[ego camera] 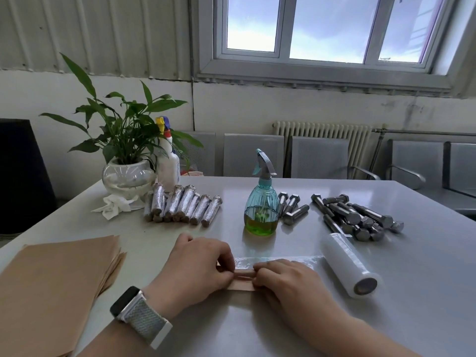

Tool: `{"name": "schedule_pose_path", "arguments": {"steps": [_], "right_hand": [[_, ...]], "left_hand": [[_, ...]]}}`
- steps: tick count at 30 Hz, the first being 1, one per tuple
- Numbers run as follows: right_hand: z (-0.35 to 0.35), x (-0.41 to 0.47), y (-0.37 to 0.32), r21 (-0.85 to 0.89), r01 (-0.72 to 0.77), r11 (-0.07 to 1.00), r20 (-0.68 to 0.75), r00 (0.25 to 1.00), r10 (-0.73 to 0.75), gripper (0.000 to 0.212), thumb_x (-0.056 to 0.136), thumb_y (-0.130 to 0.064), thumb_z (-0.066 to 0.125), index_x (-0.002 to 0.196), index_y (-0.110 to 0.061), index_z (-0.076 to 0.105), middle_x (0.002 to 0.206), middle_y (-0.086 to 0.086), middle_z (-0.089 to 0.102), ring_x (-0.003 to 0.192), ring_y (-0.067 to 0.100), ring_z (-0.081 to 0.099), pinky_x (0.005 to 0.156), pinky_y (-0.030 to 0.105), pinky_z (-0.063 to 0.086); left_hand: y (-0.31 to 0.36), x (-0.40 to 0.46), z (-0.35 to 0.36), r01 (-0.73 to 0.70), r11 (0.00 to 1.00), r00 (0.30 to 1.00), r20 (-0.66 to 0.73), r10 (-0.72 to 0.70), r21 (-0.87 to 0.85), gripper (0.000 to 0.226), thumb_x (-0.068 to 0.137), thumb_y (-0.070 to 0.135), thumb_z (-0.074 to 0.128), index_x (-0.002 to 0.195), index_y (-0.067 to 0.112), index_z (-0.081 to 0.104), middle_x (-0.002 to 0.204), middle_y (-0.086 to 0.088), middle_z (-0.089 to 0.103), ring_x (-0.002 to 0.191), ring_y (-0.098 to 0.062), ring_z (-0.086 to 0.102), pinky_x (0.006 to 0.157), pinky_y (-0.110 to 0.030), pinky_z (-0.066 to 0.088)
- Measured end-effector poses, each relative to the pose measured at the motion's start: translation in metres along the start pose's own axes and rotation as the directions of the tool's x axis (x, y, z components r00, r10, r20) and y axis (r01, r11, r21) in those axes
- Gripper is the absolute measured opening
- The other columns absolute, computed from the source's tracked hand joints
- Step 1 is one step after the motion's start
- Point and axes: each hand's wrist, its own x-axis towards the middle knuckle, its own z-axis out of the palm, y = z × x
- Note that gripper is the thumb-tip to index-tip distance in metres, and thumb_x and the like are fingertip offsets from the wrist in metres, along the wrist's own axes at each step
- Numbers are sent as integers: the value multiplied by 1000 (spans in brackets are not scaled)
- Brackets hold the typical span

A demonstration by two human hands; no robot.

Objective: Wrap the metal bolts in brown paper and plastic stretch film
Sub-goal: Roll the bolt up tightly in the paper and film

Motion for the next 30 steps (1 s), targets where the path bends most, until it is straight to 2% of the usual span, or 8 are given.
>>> {"name": "schedule_pose_path", "arguments": {"steps": [3, 6, 8, 11, 16, 20, 24, 30], "right_hand": [[-1, 1, 3, 53, 13, 999, 22, 1000, -14, 20, 62, -17, 80, 75, -26, 67, 88, -10, 73, 77, 15, 69, 61, 24, 55], [-4, 3, 7, 155, -6, 988, 97, 995, -9, 11, 77, -21, 67, 87, -25, 70, 105, -9, 71, 94, 17, 66, 79, 27, 52], [-8, 7, 15, 236, -64, 970, 195, 981, 17, 17, 85, -34, 64, 98, -27, 71, 116, -11, 66, 106, 9, 58, 91, 22, 43], [-21, 26, 28, 420, -254, 871, 348, 932, 104, 25, 86, -48, 65, 100, -28, 70, 105, -13, 69, 97, 2, 58, 87, 18, 45], [-23, 60, 47, 186, -284, 940, 587, 800, 126, 29, 81, -50, 70, 102, -32, 64, 81, -19, 54, 71, -1, 51, 58, 14, 36], [-20, 73, 48, 122, -267, 956, 712, 695, 104, 36, 74, -48, 77, 103, -32, 62, 80, -19, 52, 69, -2, 49, 56, 17, 35], [-18, 81, 45, 87, -216, 972, 745, 662, 81, 37, 74, -46, 78, 104, -28, 63, 79, -18, 52, 75, 7, 51, 57, 18, 36], [-28, 94, 38, 15, -138, 990, 745, 662, 81, 31, 78, -41, 73, 103, -26, 66, 75, -16, 54, 65, 1, 48, 54, 19, 34]], "left_hand": [[-7, -2, -1, -28, 999, 999, 41, 30, -43, 6, 74, 46, 61, 75, 47, 56, 76, 29, 59, 78, 13, 50, 87, -23, 24], [-10, -3, 2, -68, 997, 997, 31, 68, -28, 9, 76, 48, 62, 80, 46, 54, 76, 31, 57, 80, 11, 48, 85, -23, 23], [-11, -3, 3, -93, 996, 996, 18, 93, -5, 12, 78, 50, 62, 86, 44, 55, 80, 30, 57, 83, 7, 47, 84, -24, 24], [-12, -3, 3, -123, 992, 992, 16, 122, 34, 15, 80, 51, 61, 92, 43, 55, 89, 25, 61, 89, 3, 49, 85, -26, 24], [-11, -2, 3, -141, 987, 990, 37, 139, 73, 16, 81, 51, 60, 93, 44, 52, 94, 24, 60, 93, 1, 49, 81, -26, 22], [-11, -2, 4, -149, 983, 989, 31, 147, 106, 19, 81, 52, 59, 96, 42, 54, 97, 21, 60, 95, -1, 50, 84, -26, 24], [-11, -4, 6, -186, 970, 982, -6, 189, 159, 22, 78, 49, 55, 98, 40, 53, 95, 19, 60, 93, -5, 53, 79, -27, 23], [-21, -4, 0, -177, 983, 984, 29, 175, 53, 30, 74, 58, 64, 95, 41, 51, 93, 24, 59, 89, 3, 52, 81, -23, 23]]}}
